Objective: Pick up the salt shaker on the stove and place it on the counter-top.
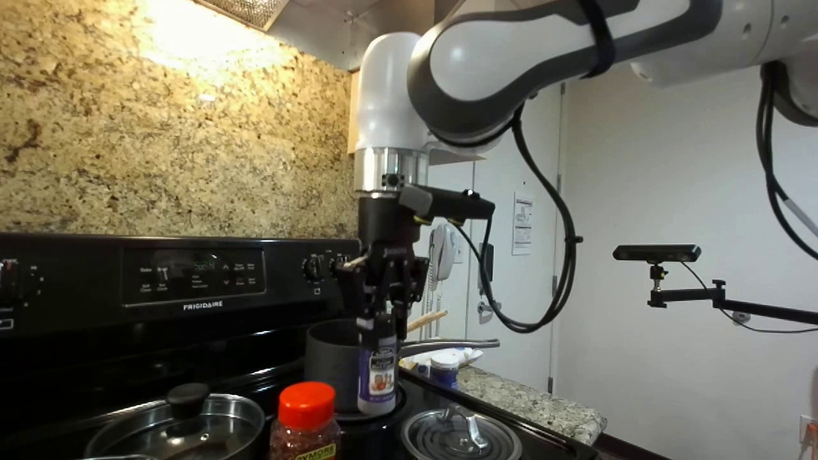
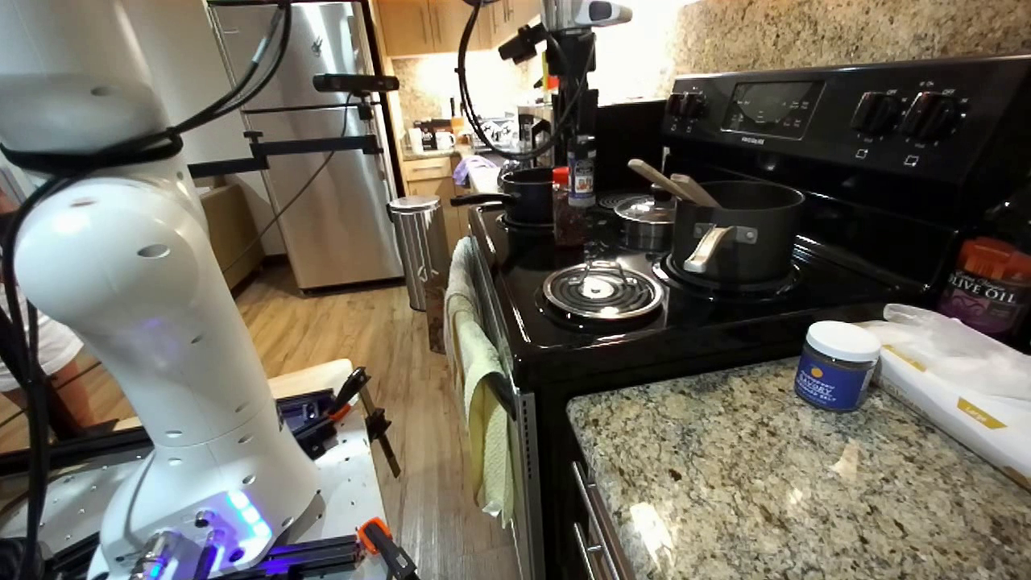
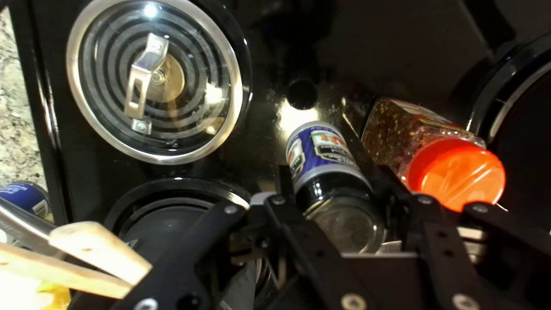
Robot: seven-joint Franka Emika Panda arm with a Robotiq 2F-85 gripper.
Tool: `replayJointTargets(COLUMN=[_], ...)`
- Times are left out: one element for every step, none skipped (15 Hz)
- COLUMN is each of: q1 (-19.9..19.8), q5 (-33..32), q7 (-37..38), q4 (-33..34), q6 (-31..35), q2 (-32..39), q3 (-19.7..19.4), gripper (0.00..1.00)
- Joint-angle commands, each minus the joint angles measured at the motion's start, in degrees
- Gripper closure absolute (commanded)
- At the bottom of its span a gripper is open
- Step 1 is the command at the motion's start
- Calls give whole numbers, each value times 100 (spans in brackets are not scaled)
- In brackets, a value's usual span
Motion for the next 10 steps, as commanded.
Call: replayJointTargets(q1=[-144, -213, -281, -370, -463, -587, -694, -835, -983, -1122], q5=[133, 179, 208, 232, 275, 293, 311, 284, 209, 223], q7=[-128, -109, -112, -89, -168, -137, -174, -206, -165, -291], q4=[-540, -708, -841, -1020, -1192, -1341, -1467, -1603, -1715, -1812], q6=[-266, -244, -224, -120, 7, 62, 121, 199, 295, 375], q2=[-915, -1171, -1382, -1611, -1822, -1999, -2138, -2266, -2347, -2383], q3=[-40, -85, -125, -191, -269, -362, -446, -556, -640, -782], gripper=[76, 76, 76, 76, 76, 76, 76, 76, 76, 76])
